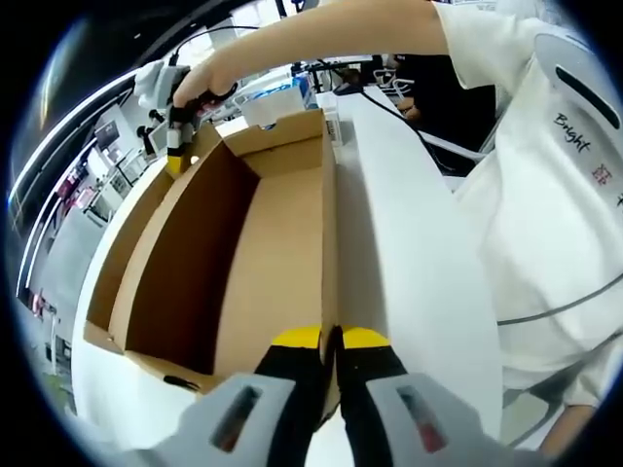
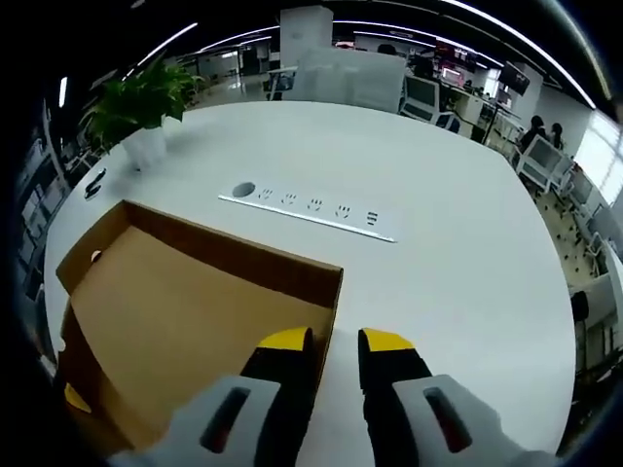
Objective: Operate the shoe box by opening the lid, removing the specified soft item, and placing it in the target area until the item is outside and the box remains undamaged.
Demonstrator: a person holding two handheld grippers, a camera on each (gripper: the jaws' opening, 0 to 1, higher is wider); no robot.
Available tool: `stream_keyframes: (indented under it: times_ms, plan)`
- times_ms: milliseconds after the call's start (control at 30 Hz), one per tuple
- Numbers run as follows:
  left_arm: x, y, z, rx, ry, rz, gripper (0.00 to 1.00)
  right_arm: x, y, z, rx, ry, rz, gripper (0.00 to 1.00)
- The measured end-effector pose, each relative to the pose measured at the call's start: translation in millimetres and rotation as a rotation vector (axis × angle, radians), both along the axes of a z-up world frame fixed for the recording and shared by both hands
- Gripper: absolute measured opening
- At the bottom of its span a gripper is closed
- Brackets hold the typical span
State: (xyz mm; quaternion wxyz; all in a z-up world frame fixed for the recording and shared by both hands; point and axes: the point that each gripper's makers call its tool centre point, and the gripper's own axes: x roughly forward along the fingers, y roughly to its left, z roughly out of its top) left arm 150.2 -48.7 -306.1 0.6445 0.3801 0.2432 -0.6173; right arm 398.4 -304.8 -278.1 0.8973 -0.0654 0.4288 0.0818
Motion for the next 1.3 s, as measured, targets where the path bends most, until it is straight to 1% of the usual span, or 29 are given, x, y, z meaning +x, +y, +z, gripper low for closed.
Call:
stream_keyframes:
  times_ms: [33, 100, 233, 300, 367, 433, 467, 500, 533, 600, 633, 667, 700, 733, 800, 833, 867, 900, 933, 967, 1000, 1033, 1067, 1133, 1167, 1200, 1233, 1267, 1300]
  plan:
    - [0.1, 0, 0.0, 0.000, -0.002, -0.001, 0.03, 2, 2, 0.3, 0.004, -0.005, 0.003, 0.16]
    - [0.0, 0, 0.0, 0.001, -0.002, -0.002, 0.03, 0, 4, -4.6, -0.007, 0.029, 0.019, 0.21]
    - [0.3, 0, 0.1, -0.001, -0.005, 0.000, 0.04, 8, 3, -5.9, -0.067, 0.008, 0.015, 0.18]
    - [0.1, 0, 0.0, 0.001, -0.008, -0.001, 0.04, 8, -2, -6.9, -0.119, 0.021, 0.036, 0.18]
    - [0.2, 0, 0.0, 0.001, -0.009, -0.001, 0.04, 10, -1, -6.6, -0.116, 0.018, 0.036, 0.18]
    - [0.1, 0, 0.1, 0.001, -0.011, -0.002, 0.04, 15, -5, -6.3, -0.098, 0.013, 0.025, 0.16]
    - [0.0, 0, 0.0, 0.001, -0.013, -0.003, 0.04, 15, -5, -7.6, -0.091, 0.016, 0.023, 0.12]
    - [0.0, 0, 0.0, 0.002, -0.015, -0.003, 0.04, 12, -2, -9.2, -0.072, 0.021, 0.028, 0.05]
    - [-0.7, 0, -0.3, 0.001, -0.012, -0.002, 0.04, 12, 0, -10.9, -0.030, 0.013, -0.031, 0.05]
    - [0.0, 0, -0.3, 0.001, -0.014, 0.002, 0.04, 16, -2, -7.3, -0.039, -0.012, -0.014, 0.04]
    - [0.0, 0, -0.3, -0.001, -0.012, 0.003, 0.04, 17, -2, -6.3, -0.035, -0.016, -0.020, 0.04]
    - [0.4, 0, -0.2, -0.001, -0.009, 0.006, 0.04, 17, -1, -4.0, -0.029, -0.037, -0.025, 0.03]
    - [0.4, 0, -0.2, 0.000, -0.011, 0.006, 0.04, 18, -1, -1.5, -0.018, -0.056, -0.026, 0.03]
    - [0.3, 0, -0.4, 0.003, -0.011, 0.006, 0.04, 21, 2, 2.1, 0.032, -0.091, -0.049, 0.03]
    - [-0.1, 0, -0.9, 0.009, -0.011, 0.010, 0.03, 17, 0, 2.3, 0.028, -0.088, -0.041, 0.03]
    - [-0.1, 0, -0.9, 0.010, -0.014, 0.008, 0.03, 10, 2, 2.5, 0.030, -0.090, -0.043, 0.03]
    - [0.0, 0, -0.8, 0.007, -0.013, 0.008, 0.03, 10, 3, 8.0, 0.014, -0.114, -0.037, 0.03]
    - [0.0, 0, -0.7, 0.007, -0.012, 0.008, 0.03, 13, 3, 14.4, -0.017, -0.154, -0.016, 0.03]
    - [0.0, 0, -0.7, 0.008, -0.011, 0.009, 0.03, 10, 5, 17.6, -0.054, -0.174, 0.005, 0.03]
    - [0.0, 0, -0.8, 0.009, -0.009, 0.010, 0.03, 7, 4, 18.9, -0.071, -0.176, 0.006, 0.03]
    - [0.1, 0, -0.8, 0.010, -0.005, 0.011, 0.03, 4, 8, 19.7, -0.061, -0.180, -0.003, 0.03]
    - [0.1, 0, -0.9, 0.014, 0.004, 0.015, 0.03, 3, 9, 21.9, -0.071, -0.196, 0.004, 0.03]
    - [-0.2, 0, -1.0, 0.015, 0.002, 0.012, 0.03, 0, 7, 25.1, -0.112, -0.213, 0.027, 0.04]
    - [-1.6, 0, -1.5, 0.019, -0.008, 0.003, 0.03, -4, 2, 21.5, -0.199, -0.193, 0.043, 0.04]
    - [-1.2, 0, -1.4, 0.019, -0.012, 0.001, 0.04, -4, 3, 21.0, -0.192, -0.196, 0.040, 0.04]
    - [-1.2, 0, -1.3, 0.018, -0.011, 0.003, 0.04, -4, 1, 29.6, -0.150, -0.228, 0.026, 0.04]
    - [-1.0, 0, -1.3, 0.019, -0.008, 0.012, 0.04, -3, 2, 32.1, -0.127, -0.241, 0.011, 0.04]
    - [-0.9, 0, -1.6, 0.024, -0.005, 0.022, 0.03, -4, 5, 41.0, -0.088, -0.283, 0.001, 0.03]
    - [-1.4, -1, -1.9, 0.029, -0.006, 0.023, 0.03, -4, 7, 46.1, -0.087, -0.306, 0.004, 0.03]
